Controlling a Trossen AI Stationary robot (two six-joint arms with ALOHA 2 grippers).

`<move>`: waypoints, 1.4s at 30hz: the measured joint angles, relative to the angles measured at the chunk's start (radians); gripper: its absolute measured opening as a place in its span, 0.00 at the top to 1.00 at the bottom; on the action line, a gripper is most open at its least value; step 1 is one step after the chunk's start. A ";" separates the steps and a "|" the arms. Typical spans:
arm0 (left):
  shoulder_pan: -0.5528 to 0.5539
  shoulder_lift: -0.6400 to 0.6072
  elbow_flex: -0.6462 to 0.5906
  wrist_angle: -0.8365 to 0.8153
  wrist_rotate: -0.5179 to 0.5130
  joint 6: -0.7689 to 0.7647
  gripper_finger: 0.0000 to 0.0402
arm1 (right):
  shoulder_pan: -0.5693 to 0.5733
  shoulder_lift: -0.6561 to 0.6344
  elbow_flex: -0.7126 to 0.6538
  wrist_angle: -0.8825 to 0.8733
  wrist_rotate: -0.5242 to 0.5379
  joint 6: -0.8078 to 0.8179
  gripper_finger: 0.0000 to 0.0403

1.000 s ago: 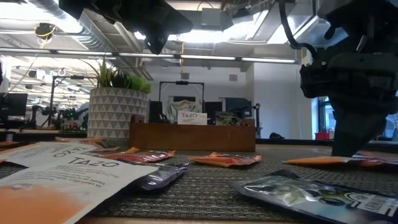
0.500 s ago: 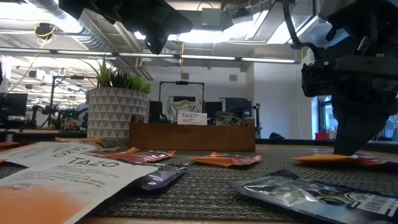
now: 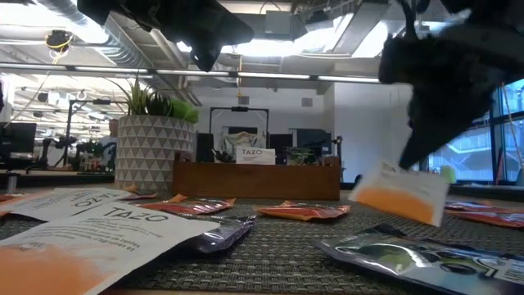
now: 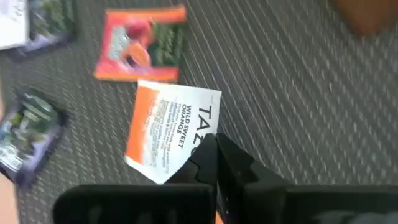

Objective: Pick & Place Tea
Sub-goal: Put the white tea bag into the middle slot of the wooden organizer

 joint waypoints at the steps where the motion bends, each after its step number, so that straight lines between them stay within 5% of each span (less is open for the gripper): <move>1: 0.000 0.000 0.000 0.000 0.000 0.000 0.98 | 0.000 0.000 0.010 0.000 0.001 -0.019 1.00; 12: 0.000 0.015 -0.001 0.017 -0.065 -0.076 0.98 | -0.003 -0.002 0.095 -0.001 0.002 -0.153 1.00; 21: -0.003 0.144 -0.001 0.166 -0.080 -0.085 0.98 | -0.004 -0.002 0.095 -0.002 0.001 -0.167 0.99; 33: -0.006 0.330 0.004 0.370 -0.022 -0.110 0.93 | -0.017 -0.003 0.095 -0.002 -0.026 -0.130 0.79; 42: -0.069 0.513 0.193 0.340 -0.013 0.032 0.94 | -0.024 -0.003 0.095 -0.003 -0.027 -0.117 0.62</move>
